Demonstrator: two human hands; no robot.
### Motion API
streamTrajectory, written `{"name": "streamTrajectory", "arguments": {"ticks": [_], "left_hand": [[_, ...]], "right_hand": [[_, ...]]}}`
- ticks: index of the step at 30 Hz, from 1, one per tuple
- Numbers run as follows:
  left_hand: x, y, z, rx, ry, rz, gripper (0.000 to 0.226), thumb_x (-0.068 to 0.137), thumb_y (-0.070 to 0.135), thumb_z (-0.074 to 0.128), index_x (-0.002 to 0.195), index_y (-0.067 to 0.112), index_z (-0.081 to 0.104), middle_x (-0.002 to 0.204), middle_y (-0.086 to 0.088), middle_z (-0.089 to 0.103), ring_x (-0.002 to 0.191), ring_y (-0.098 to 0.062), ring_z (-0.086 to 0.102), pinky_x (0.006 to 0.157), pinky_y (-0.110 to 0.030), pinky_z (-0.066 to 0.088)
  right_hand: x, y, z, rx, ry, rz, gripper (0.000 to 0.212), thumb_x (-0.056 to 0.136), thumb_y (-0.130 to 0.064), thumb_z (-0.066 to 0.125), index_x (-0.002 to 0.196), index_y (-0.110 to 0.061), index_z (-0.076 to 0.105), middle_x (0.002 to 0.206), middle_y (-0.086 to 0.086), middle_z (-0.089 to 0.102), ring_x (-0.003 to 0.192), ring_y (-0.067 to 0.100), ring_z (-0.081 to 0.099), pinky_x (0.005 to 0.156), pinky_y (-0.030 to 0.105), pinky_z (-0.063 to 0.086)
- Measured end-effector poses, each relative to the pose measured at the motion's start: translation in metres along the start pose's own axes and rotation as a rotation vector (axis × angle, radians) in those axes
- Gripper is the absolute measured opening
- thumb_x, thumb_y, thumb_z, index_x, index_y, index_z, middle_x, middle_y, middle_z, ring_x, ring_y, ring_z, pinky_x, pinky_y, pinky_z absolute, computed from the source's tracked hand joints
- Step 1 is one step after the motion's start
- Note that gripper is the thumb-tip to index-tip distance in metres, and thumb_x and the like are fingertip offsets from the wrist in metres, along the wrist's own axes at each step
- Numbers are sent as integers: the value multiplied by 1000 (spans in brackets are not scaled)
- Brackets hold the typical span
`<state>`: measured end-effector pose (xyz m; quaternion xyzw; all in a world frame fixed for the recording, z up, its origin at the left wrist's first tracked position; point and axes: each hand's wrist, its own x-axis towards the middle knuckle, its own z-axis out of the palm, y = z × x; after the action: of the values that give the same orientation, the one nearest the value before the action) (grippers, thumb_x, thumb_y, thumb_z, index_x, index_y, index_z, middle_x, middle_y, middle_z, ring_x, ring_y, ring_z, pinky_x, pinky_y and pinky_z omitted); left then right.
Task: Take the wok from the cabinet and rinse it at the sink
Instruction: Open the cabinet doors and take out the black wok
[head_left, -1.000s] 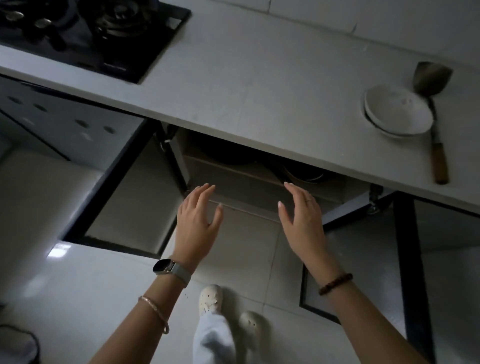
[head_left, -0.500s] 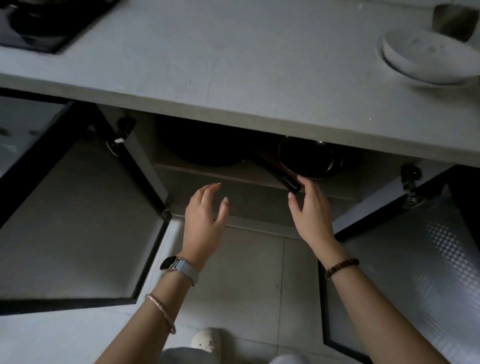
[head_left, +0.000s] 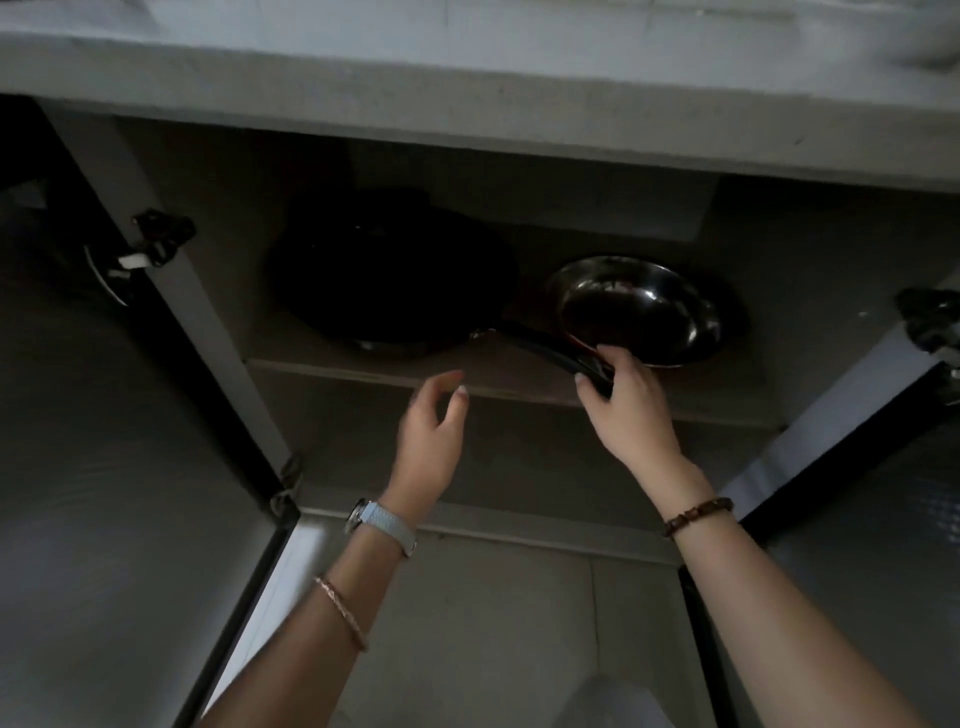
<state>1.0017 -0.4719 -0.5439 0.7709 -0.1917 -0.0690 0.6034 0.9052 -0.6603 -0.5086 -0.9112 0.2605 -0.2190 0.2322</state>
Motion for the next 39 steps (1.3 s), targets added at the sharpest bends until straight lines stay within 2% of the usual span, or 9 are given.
{"name": "streamTrajectory", "arguments": {"ticks": [4,9,13,15,17,19,26,30,39], "left_hand": [[19,-16,19,-384,-25,-294,28,100,24,44,121,13,59,118,-4,62,115,-20,57,95,-28,45],[49,-9,36,-817,-195,-572,45,101,36,34,125,2,52,111,-14,60,105,-26,58,94,-35,44],[66,-3,41,-887,-314,-614,47,98,46,35,102,5,56,63,-8,63,50,-19,59,52,-26,47],[73,0,42,-920,-345,-603,49,99,46,33,97,6,61,70,-8,66,55,-18,61,50,-24,48],[77,6,42,-964,-328,-623,42,100,40,38,92,8,63,85,-7,69,80,-17,64,67,-26,51],[75,12,43,-967,-327,-650,34,100,33,41,86,10,62,78,-5,72,86,-15,62,73,-25,49],[61,23,45,-966,-273,-696,30,99,28,49,74,14,56,56,4,66,68,-11,65,73,-25,49],[47,26,41,-929,-214,-727,25,98,29,51,77,16,51,57,5,62,73,-11,61,73,-26,49],[-20,82,17,-980,-156,-856,36,97,31,49,64,17,50,57,5,58,55,-9,61,66,-24,48]], "right_hand": [[3,-10,6,12,-65,22,37,89,-40,61,119,-19,59,100,-3,63,87,14,62,69,26,49],[22,-39,13,413,-550,292,26,87,-26,68,104,-7,62,75,7,68,49,13,59,50,28,56],[32,-64,27,558,-746,420,18,91,-19,63,80,-5,60,63,6,57,43,9,50,39,18,49],[36,-71,37,598,-789,479,18,92,-15,58,75,-10,55,57,3,50,34,4,44,34,15,41],[39,-76,44,601,-816,510,24,92,-13,53,69,-13,49,53,0,43,28,3,38,31,12,34],[39,-77,49,572,-793,505,28,92,-13,50,64,-14,43,51,-1,39,26,3,36,31,12,31],[30,-80,54,539,-630,496,11,86,-8,49,83,-17,42,45,-1,41,25,6,35,33,12,32],[13,-86,46,538,-619,514,23,85,-9,51,104,-19,42,51,1,43,28,7,37,35,15,33],[-33,-118,-20,413,-734,557,17,83,-10,53,99,-11,48,52,4,44,31,10,37,36,18,33]]}}
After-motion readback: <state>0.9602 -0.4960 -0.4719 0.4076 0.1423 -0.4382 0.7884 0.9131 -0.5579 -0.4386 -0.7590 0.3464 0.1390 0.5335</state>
